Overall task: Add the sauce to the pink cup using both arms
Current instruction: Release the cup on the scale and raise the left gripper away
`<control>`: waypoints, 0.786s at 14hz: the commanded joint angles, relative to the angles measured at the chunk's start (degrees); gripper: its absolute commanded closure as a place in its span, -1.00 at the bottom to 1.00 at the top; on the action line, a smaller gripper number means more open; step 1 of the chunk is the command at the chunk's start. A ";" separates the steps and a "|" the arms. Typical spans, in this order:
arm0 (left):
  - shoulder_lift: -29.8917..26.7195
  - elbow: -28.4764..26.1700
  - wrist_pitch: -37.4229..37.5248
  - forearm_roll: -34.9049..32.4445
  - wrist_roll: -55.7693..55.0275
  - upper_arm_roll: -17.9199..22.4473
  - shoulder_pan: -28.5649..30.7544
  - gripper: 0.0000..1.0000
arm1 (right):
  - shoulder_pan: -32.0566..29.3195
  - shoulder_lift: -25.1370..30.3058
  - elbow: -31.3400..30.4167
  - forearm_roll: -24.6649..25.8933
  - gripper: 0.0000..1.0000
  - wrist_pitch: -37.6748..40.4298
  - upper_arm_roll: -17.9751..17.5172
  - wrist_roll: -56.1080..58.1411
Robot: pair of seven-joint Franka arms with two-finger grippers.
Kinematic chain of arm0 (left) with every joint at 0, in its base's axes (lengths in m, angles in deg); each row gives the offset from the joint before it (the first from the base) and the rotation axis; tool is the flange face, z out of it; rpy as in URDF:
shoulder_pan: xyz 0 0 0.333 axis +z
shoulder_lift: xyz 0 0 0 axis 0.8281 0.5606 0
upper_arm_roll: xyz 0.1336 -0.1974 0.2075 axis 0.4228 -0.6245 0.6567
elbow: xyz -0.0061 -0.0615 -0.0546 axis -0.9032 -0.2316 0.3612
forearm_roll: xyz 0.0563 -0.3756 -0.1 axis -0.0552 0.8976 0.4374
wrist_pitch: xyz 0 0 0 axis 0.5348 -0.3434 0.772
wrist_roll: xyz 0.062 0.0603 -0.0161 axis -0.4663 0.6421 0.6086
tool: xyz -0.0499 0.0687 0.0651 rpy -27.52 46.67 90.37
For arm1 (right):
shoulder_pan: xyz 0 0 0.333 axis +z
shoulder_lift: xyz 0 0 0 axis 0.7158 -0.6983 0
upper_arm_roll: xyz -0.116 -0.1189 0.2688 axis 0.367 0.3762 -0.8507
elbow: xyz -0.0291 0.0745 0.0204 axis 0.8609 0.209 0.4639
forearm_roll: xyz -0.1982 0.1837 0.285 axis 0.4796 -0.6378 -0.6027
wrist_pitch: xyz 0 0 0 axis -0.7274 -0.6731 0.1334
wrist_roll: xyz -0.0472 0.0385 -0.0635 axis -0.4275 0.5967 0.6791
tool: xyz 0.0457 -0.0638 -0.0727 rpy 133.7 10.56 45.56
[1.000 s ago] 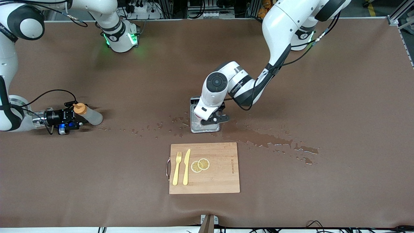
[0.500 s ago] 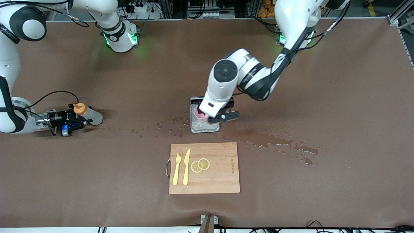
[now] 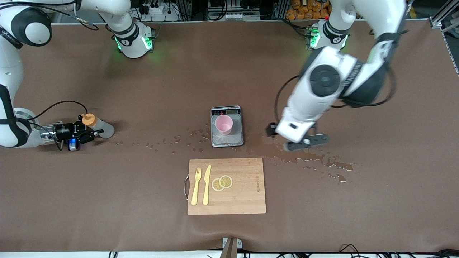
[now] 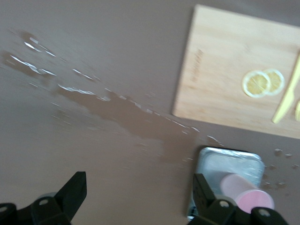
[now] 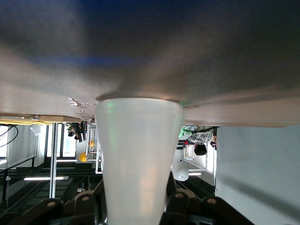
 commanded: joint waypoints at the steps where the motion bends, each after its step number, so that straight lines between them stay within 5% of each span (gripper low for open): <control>1: -5.18 -1.50 5.08 1.23 12.20 -0.48 6.53 -1.00 | -0.04 0.47 1.36 -0.94 0.15 1.11 -0.13 -2.09; 5: -8.70 -1.50 9.39 1.32 20.16 -0.56 13.30 -1.00 | 1.09 2.93 1.98 -0.94 0.15 2.26 -0.22 -8.24; 8: -12.99 -3.95 12.56 0.62 24.19 1.36 12.79 -1.00 | 2.50 4.87 2.86 -0.68 0.15 2.34 -0.22 -13.26; 11: -20.02 -7.38 15.90 1.40 31.13 11.62 5.60 -1.00 | 4.26 6.98 3.29 -0.15 0.11 2.26 -0.13 -16.58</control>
